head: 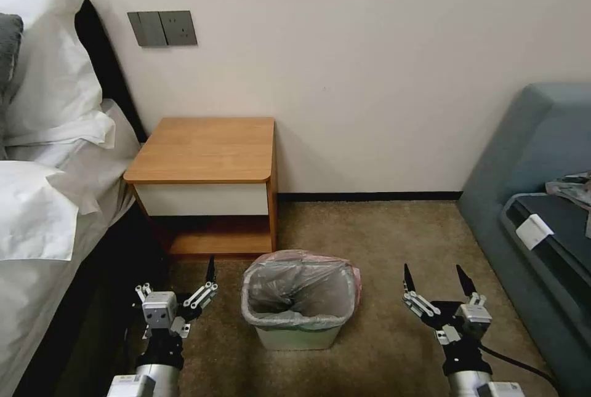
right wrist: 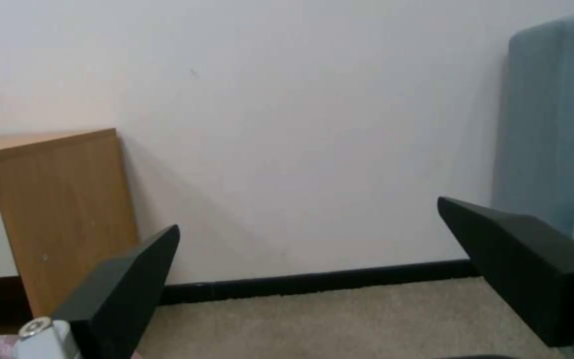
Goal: Pick up the garbage bag from the table and place it over the trash can.
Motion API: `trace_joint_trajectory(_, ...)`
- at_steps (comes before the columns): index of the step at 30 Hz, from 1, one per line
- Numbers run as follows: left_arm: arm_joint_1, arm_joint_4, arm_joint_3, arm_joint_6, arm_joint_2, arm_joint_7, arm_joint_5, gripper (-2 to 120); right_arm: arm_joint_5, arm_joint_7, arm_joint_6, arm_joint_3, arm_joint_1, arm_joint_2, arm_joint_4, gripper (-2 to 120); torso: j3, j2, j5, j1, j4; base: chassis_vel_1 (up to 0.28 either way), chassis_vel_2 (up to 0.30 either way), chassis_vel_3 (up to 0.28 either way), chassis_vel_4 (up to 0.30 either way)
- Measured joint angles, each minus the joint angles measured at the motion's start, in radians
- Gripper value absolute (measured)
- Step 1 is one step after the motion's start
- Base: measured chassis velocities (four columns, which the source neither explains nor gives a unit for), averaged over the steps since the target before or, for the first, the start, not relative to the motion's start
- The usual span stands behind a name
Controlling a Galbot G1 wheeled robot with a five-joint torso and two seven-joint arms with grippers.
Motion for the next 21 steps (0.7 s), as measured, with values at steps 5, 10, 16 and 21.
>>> trace_joint_trajectory(5,-0.001,0.000,0.001,0.000,0.000,0.000,0.000,100,0.000,0.000,0.000,0.000,0.001,-0.001,0.000,100,0.000,0.000,0.0000,0.000,0.0000,0.000,0.000,0.000,0.000)
trace_joint_trajectory(10,-0.001,0.000,0.001,0.000,0.000,-0.001,0.000,100,0.000,0.000,-0.001,0.000,0.002,-0.002,0.000,100,0.000,0.000,0.0000,0.000,0.0000,0.000,0.000,0.000,0.000)
trace_joint_trajectory(16,-0.003,0.002,0.002,0.001,0.000,-0.003,0.000,100,0.000,0.001,-0.003,-0.001,0.003,-0.003,0.000,100,0.000,0.000,0.0000,0.000,0.0000,0.000,0.000,0.000,0.000)
trace_joint_trajectory(21,-0.003,0.002,0.002,0.001,0.000,-0.003,0.000,100,0.000,0.001,-0.003,-0.001,0.004,-0.003,0.000,100,0.000,0.000,0.0000,0.000,0.0000,0.000,0.000,0.000,0.000)
